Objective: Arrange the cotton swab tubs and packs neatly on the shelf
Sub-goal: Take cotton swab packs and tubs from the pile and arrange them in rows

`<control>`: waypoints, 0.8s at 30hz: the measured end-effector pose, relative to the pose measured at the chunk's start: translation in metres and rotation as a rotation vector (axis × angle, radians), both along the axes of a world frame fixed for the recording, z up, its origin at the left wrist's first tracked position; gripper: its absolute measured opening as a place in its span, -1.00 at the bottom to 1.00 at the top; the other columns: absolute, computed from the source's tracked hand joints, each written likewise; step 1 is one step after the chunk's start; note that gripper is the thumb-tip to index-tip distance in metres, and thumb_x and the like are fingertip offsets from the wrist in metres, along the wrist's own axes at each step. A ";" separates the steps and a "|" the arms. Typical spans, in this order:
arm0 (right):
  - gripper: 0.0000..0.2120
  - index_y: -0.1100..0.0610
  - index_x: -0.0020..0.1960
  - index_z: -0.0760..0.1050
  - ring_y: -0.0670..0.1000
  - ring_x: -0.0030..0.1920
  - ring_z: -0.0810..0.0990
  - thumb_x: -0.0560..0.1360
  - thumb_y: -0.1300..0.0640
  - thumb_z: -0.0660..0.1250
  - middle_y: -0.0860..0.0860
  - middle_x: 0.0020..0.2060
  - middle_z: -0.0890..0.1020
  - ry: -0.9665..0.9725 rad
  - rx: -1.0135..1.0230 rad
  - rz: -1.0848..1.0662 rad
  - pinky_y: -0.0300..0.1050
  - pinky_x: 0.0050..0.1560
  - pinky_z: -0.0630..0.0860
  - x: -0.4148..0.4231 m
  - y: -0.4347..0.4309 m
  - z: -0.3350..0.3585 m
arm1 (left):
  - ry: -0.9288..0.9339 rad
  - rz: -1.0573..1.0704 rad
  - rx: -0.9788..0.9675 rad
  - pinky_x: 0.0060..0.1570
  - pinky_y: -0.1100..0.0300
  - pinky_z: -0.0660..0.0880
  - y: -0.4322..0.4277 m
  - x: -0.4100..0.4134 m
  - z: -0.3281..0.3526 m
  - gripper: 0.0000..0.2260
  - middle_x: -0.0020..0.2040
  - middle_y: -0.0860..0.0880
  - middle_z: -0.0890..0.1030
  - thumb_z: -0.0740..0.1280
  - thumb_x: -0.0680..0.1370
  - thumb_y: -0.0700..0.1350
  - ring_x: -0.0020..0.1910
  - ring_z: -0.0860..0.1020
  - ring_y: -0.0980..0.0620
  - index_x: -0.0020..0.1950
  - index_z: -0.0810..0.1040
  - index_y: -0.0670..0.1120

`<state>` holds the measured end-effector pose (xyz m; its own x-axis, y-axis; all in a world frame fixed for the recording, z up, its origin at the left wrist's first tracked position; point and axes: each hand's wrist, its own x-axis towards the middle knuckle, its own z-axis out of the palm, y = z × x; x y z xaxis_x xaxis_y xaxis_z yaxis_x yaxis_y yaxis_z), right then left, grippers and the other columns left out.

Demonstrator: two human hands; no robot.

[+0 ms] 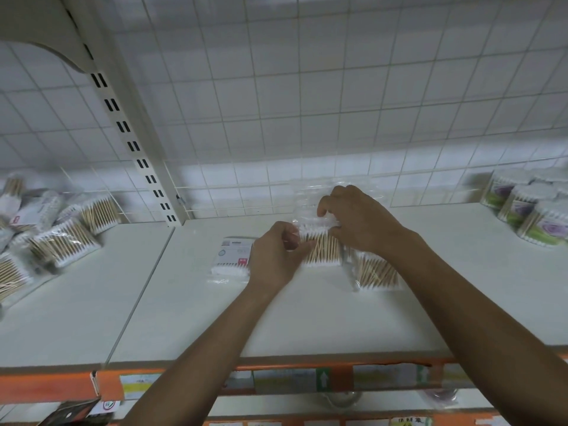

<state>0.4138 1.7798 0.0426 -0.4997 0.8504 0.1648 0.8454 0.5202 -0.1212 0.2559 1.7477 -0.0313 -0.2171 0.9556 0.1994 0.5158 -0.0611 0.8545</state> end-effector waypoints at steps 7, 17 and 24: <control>-0.74 0.08 0.17 0.50 0.01 0.14 0.39 0.49 0.14 0.33 0.00 0.10 0.51 0.237 0.082 0.106 -0.16 0.11 0.35 -0.032 -0.016 -0.005 | 0.526 0.143 0.051 0.06 0.14 0.38 -0.012 -0.047 0.005 -0.69 0.14 -0.06 0.56 0.32 0.53 0.01 0.16 0.46 -0.08 0.22 0.52 -0.09; -0.62 0.08 0.29 0.41 0.03 0.23 0.40 0.49 0.27 0.25 0.00 0.21 0.50 0.132 -0.076 0.273 -0.15 0.21 0.33 -0.097 -0.027 -0.046 | 0.575 0.199 -0.280 0.14 0.03 0.42 -0.033 -0.071 -0.001 -0.57 0.28 -0.03 0.40 0.33 0.47 0.12 0.16 0.46 -0.12 0.27 0.41 0.00; -0.56 0.08 0.31 0.37 0.04 0.24 0.32 0.45 0.17 0.34 -0.01 0.24 0.41 0.156 -0.020 0.332 -0.16 0.20 0.30 -0.104 -0.032 -0.060 | 0.201 0.112 -0.292 0.22 0.14 0.41 -0.039 -0.085 0.026 -0.59 0.25 0.02 0.55 0.36 0.47 0.03 0.23 0.49 0.04 0.31 0.50 -0.04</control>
<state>0.3100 1.7482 -0.0174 -0.7195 0.6495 0.2460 0.6011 0.7598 -0.2480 0.1708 1.7092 -0.0054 -0.3082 0.9509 -0.0289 0.6648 0.2370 0.7085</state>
